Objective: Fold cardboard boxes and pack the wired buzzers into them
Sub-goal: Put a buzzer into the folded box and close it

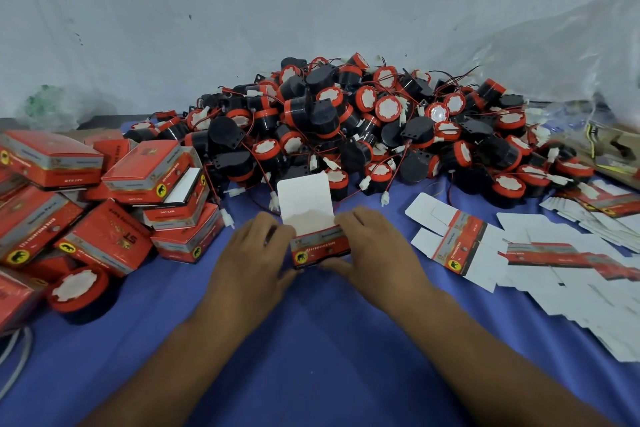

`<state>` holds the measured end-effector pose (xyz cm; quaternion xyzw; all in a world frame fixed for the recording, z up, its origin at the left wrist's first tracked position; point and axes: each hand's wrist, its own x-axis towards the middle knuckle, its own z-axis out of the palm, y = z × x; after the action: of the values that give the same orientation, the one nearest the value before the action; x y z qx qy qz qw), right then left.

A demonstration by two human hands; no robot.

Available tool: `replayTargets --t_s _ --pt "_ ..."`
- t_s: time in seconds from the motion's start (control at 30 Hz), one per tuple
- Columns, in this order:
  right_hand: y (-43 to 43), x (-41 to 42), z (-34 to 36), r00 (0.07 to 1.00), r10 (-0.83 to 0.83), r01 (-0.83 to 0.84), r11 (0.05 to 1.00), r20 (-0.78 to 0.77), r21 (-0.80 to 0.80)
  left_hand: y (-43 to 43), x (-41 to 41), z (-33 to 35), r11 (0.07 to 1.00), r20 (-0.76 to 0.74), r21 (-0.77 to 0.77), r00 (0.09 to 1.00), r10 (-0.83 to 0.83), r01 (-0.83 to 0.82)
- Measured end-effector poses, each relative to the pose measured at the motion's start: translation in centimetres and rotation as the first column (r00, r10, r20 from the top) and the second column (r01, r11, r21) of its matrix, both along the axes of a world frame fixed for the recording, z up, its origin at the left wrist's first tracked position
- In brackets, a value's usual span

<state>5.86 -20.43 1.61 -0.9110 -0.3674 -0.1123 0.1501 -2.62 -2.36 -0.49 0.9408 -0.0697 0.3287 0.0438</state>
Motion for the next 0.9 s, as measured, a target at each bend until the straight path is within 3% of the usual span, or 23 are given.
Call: replayTargets --t_s 0.13,0.2,0.3,0.4,0.57,0.73,0.9 --pt "-0.1 0.1 -0.4 0.993 0.004 -0.005 1.0 -0.117 -0.011 0.1 -0.7 -1.3 0.922 -0.151 -0.377 0.976 -0.159 0.092" --pt "-0.4 0.1 -0.5 0.987 0.066 -0.054 0.995 -0.146 0.085 0.4 -0.8 -1.6 0.845 -0.175 -0.532 0.969 -0.174 0.056" --pt "-0.9 0.4 -0.4 0.967 0.134 -0.066 0.953 -0.215 0.296 0.6 -0.5 -1.5 0.831 -0.165 -0.555 0.977 -0.138 0.024" --pt "-1.4 2.3 -1.0 0.937 0.096 0.064 0.898 -0.335 0.436 0.6 -0.3 -1.3 0.82 -0.179 -0.572 0.975 -0.132 0.007" --pt "-1.4 7.6 -1.3 0.926 -0.121 0.249 0.908 -0.357 0.337 0.4 -0.3 -1.2 0.841 -0.187 -0.54 0.979 -0.086 -0.029" --pt "1.0 11.2 -0.6 0.884 -0.123 0.28 0.912 -0.45 0.3 0.5 -0.9 -1.3 0.828 -0.216 -0.554 0.976 -0.038 -0.09" --pt "1.8 10.5 -0.5 0.847 -0.124 0.419 0.755 -0.518 0.504 0.7 -0.8 -1.3 0.782 -0.176 -0.614 0.984 -0.005 -0.106"
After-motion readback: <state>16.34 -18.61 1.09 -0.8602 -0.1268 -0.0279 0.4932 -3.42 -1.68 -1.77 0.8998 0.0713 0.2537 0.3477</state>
